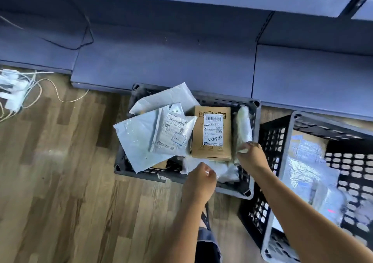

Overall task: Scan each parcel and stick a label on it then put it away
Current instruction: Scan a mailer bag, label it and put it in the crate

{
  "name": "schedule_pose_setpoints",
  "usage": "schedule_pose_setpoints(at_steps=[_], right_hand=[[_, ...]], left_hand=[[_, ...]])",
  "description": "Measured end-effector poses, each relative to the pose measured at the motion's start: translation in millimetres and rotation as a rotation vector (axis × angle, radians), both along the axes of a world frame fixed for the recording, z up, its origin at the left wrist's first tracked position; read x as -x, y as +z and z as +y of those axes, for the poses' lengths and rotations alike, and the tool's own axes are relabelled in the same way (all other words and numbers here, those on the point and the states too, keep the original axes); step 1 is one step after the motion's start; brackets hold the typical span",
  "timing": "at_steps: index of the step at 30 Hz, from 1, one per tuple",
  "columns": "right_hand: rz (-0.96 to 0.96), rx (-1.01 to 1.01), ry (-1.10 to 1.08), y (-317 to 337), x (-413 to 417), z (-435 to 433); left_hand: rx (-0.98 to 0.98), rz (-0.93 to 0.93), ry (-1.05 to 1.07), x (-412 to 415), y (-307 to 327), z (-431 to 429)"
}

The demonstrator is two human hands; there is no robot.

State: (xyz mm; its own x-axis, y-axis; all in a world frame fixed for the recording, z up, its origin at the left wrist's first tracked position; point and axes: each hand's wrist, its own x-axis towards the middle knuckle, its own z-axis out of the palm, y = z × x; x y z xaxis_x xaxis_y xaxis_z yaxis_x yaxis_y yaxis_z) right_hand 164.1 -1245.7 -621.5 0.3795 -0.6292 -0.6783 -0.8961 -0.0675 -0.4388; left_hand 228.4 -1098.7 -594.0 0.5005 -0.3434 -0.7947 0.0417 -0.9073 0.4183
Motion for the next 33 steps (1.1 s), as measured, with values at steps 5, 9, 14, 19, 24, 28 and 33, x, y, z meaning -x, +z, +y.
schedule_pose_setpoints(at_steps=[5,9,14,19,24,28,33], right_hand=[[0.169,-0.013,0.136,-30.2,-10.5,-2.4],[0.231,-0.08,0.122,-58.3,-0.8,-0.7],[0.227,0.096,0.155,-62.4,7.8,11.3],[0.042,0.342,0.028,-11.3,17.8,7.4],[-0.065,0.412,-0.004,76.3,32.1,5.1],[-0.192,0.404,-0.072,161.9,35.6,6.3],[-0.344,0.392,-0.07,255.3,22.7,8.2]], left_hand=[[-0.042,0.052,0.002,-4.9,-33.8,8.3],[-0.034,0.07,-0.025,-1.8,-44.5,12.5],[-0.042,0.09,-0.021,-2.2,-45.5,17.8],[-0.055,0.073,-0.022,-6.8,-18.4,19.8],[-0.016,0.03,-0.039,-18.7,49.0,8.5],[0.058,-0.004,-0.038,-34.8,127.2,7.1],[0.105,-0.059,0.022,-62.8,220.0,14.5]])
